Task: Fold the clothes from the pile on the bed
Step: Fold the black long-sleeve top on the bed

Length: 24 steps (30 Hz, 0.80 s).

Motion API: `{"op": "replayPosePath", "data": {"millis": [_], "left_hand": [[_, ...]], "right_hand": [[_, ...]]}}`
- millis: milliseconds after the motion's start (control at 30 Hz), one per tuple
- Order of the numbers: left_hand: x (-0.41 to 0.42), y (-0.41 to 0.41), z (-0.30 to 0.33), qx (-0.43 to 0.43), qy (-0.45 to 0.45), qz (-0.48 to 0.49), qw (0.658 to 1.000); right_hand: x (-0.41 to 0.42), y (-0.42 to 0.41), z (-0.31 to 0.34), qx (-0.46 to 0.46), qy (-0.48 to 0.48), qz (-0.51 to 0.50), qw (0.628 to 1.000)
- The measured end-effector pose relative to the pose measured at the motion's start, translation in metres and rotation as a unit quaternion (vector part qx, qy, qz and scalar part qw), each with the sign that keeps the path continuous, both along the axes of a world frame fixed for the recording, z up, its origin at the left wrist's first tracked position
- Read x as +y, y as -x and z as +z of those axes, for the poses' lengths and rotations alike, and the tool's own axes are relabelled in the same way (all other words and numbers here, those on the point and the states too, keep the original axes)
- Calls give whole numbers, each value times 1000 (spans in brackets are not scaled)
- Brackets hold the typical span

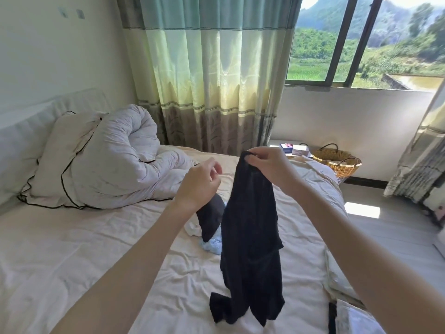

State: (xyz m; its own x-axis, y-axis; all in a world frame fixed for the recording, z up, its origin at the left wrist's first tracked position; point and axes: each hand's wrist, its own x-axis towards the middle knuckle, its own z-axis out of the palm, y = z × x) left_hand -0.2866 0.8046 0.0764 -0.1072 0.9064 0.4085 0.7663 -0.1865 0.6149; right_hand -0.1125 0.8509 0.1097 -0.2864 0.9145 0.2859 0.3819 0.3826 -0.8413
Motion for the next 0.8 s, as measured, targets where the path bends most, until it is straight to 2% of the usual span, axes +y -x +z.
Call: {"op": "replayPosePath", "data": {"millis": [67, 167, 300, 400, 533, 567, 700, 733, 800], "left_hand": [[1, -4, 4, -45, 0, -30, 999], [1, -19, 5, -124, 64, -115, 983], [-1, -25, -5, -97, -3, -28, 995], [-5, -17, -9, -64, -34, 0, 997], [-3, 9, 5, -50, 37, 4, 998], [-1, 15, 8, -68, 51, -2, 996], [1, 37, 31, -237, 63, -40, 969], [0, 43, 36, -256, 63, -44, 964], [-1, 54, 42, -242, 50, -30, 969]], "right_hand": [[2, 0, 6, 46, 34, -3, 998], [1, 10, 15, 35, 49, 22, 998], [1, 18, 24, 13, 19, 1, 1000], [6, 15, 24, -28, -20, -30, 999], [11, 8, 17, -117, -65, -46, 990], [11, 7, 15, -137, -69, -39, 987], [12, 8, 3, -202, -57, -13, 978], [13, 8, -1, -213, -57, -11, 975], [16, 6, -8, -234, -69, -19, 970]]}}
